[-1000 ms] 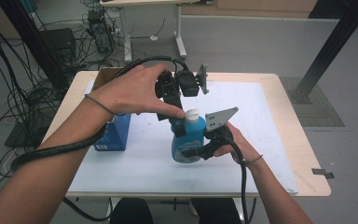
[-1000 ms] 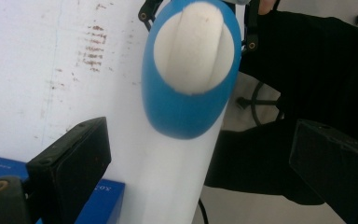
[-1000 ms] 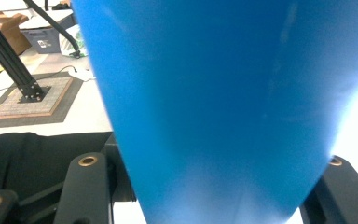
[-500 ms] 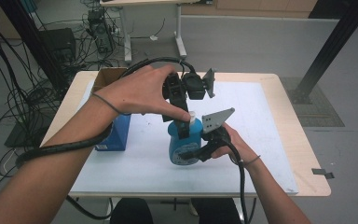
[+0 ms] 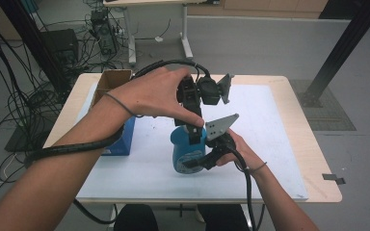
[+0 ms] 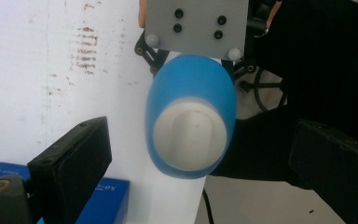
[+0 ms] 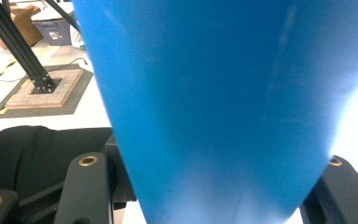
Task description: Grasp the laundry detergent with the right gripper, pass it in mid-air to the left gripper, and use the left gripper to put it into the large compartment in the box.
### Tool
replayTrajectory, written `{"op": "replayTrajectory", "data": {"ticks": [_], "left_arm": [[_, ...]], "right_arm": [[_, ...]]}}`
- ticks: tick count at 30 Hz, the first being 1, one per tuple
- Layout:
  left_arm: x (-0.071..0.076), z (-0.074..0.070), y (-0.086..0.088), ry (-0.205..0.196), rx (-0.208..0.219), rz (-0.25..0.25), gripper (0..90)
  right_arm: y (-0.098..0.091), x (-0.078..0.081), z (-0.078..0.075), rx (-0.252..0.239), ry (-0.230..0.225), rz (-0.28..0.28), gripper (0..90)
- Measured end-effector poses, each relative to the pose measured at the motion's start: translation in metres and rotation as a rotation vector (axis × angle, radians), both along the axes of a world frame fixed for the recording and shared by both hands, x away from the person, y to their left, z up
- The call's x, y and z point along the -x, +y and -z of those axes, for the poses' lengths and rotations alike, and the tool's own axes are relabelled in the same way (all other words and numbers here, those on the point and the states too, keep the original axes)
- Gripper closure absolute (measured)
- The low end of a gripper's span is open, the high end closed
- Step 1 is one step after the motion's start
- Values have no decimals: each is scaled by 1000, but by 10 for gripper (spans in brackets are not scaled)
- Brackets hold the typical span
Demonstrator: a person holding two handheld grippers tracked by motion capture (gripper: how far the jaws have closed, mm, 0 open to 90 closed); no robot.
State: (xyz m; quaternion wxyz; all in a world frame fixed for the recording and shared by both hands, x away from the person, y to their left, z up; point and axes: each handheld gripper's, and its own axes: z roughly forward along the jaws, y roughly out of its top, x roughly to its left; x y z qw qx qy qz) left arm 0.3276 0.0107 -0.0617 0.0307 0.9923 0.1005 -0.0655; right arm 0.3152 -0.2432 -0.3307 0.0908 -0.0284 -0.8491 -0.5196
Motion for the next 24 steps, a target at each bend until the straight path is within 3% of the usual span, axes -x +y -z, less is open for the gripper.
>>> {"op": "replayTrajectory", "data": {"ticks": [9, 24], "left_arm": [[-1, 1, -4, 0, -14, 2, 60], [-2, 1, 0, 2, 3, -1, 56]], "right_arm": [[1, 0, 1, -2, 3, -4, 415], [0, 0, 2, -6, -1, 2, 415]]}}
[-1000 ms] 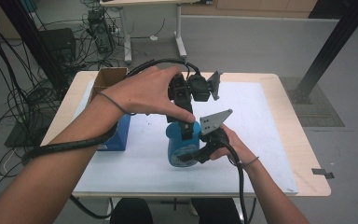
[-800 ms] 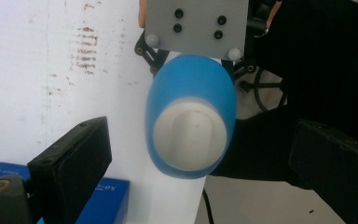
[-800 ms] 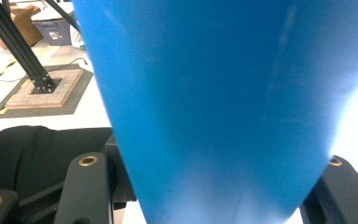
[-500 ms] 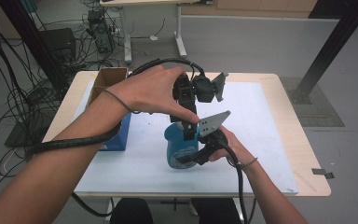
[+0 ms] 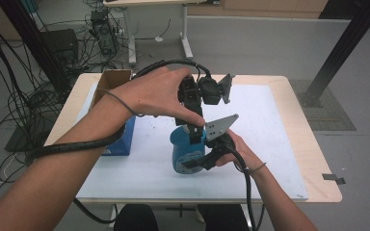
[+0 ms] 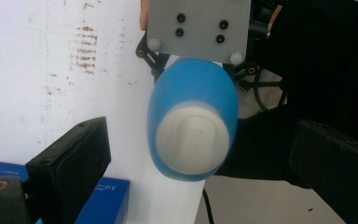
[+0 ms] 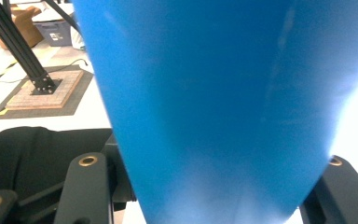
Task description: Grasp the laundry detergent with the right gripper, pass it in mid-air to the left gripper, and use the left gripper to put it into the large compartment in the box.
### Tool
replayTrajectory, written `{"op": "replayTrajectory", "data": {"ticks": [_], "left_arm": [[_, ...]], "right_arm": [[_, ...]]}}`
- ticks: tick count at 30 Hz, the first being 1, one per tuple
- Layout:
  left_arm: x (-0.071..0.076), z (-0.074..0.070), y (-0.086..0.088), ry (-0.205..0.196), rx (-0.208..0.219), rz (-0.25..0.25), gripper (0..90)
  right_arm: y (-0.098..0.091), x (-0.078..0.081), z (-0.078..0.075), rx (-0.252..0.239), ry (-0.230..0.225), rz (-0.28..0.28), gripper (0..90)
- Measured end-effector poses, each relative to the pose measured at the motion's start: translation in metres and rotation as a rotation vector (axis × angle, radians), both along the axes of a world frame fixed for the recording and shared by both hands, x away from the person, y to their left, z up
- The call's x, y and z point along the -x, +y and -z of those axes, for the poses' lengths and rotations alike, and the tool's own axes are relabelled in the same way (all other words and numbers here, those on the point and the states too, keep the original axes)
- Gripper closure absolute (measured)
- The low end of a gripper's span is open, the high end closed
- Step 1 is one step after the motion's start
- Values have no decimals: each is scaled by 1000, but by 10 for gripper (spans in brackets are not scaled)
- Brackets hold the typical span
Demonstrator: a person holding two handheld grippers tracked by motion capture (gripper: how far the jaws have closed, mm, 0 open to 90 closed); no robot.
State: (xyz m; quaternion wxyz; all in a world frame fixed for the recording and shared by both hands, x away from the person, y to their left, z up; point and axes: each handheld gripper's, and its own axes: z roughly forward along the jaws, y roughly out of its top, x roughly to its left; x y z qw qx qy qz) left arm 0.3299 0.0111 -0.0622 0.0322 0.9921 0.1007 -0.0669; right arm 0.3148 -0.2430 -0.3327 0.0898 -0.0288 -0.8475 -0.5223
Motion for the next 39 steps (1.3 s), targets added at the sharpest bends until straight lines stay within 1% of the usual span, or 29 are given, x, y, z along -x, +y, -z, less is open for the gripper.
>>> {"op": "replayTrajectory", "data": {"ticks": [8, 18, 20, 31, 39], "left_arm": [[1, 0, 1, -11, 2, -4, 55], [1, -1, 1, -10, -2, -7, 56], [1, -1, -1, -9, -9, -2, 57], [3, -3, 0, -16, -2, -6, 58], [4, -4, -1, -18, -7, -7, 59]], "right_arm": [[0, 1, 0, -2, -3, 2, 415], [0, 1, -1, -3, -4, -1, 415], [0, 0, -1, -3, -5, -3, 415], [1, 1, -3, -2, -8, -6, 415], [2, 1, -4, -4, -6, -10, 415]]}}
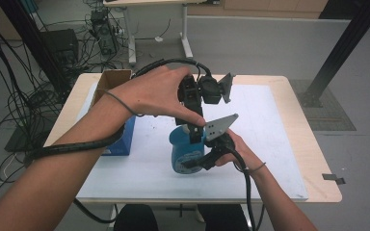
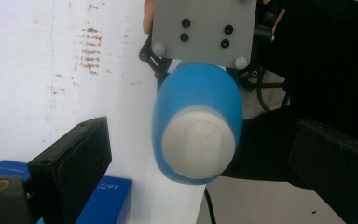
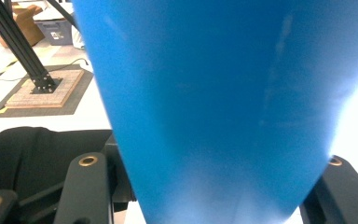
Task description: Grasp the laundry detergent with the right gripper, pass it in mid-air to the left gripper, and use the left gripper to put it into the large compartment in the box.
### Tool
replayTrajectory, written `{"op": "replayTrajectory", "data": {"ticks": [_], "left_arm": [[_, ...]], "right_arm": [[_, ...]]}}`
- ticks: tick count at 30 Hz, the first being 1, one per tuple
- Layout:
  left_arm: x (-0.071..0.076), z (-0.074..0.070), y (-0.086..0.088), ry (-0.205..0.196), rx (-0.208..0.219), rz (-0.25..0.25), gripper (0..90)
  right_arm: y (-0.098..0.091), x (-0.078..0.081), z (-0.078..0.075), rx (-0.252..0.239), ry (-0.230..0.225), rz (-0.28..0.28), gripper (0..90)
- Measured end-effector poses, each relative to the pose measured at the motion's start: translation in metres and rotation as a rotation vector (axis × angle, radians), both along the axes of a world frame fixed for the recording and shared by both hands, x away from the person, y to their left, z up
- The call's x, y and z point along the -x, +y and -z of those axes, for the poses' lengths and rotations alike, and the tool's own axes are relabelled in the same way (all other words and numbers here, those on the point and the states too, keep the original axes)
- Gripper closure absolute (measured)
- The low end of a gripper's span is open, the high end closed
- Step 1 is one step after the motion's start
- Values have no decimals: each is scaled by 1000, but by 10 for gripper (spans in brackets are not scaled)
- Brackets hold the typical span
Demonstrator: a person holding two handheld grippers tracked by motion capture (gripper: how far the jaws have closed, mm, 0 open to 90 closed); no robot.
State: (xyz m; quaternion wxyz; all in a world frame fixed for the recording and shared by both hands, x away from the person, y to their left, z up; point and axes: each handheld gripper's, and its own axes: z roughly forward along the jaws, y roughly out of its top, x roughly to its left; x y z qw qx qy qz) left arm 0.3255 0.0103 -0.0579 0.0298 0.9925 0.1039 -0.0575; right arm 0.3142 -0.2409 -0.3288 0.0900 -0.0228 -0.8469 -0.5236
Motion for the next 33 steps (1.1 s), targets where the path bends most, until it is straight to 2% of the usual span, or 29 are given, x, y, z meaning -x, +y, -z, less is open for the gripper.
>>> {"op": "replayTrajectory", "data": {"ticks": [33], "left_arm": [[1, -1, 1, -14, 1, -7, 50]], "right_arm": [[0, 0, -3, -5, -6, -3, 415]]}}
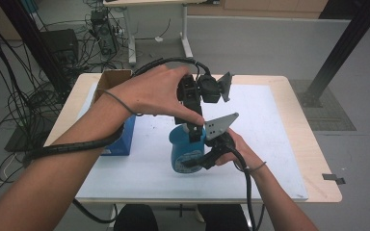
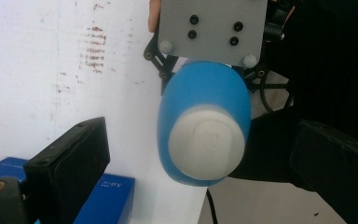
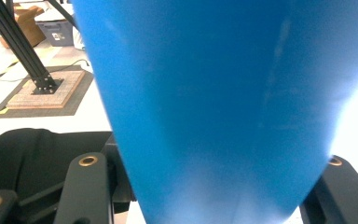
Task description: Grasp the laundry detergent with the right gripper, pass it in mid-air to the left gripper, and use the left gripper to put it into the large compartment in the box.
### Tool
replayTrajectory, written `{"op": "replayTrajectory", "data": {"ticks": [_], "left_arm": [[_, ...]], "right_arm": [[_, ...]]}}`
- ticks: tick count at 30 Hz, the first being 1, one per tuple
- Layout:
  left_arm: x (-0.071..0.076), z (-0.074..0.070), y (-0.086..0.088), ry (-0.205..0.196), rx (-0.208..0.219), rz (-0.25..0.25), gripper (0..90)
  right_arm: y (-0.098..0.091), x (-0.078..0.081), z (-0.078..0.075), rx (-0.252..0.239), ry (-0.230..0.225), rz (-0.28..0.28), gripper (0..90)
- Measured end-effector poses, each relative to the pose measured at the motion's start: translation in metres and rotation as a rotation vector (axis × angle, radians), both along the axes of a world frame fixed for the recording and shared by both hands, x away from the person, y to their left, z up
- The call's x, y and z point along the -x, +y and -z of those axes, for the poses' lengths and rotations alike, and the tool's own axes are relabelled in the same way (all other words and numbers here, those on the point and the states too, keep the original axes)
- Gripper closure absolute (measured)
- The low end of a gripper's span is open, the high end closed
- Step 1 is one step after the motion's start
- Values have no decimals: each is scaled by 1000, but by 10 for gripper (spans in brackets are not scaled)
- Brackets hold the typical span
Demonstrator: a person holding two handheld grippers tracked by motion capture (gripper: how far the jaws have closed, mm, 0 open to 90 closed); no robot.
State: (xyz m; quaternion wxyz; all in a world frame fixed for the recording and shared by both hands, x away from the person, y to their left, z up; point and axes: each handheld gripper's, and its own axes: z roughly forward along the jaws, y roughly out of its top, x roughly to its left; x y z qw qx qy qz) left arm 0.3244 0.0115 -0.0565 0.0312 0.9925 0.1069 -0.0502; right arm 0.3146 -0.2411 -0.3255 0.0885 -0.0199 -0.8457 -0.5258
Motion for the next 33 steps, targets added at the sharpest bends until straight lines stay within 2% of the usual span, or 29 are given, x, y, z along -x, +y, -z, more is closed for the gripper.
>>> {"op": "replayTrajectory", "data": {"ticks": [33], "left_arm": [[1, 2, -3, -9, -13, 6, 53]], "right_arm": [[2, 0, 0, -6, 3, -8, 416]]}}
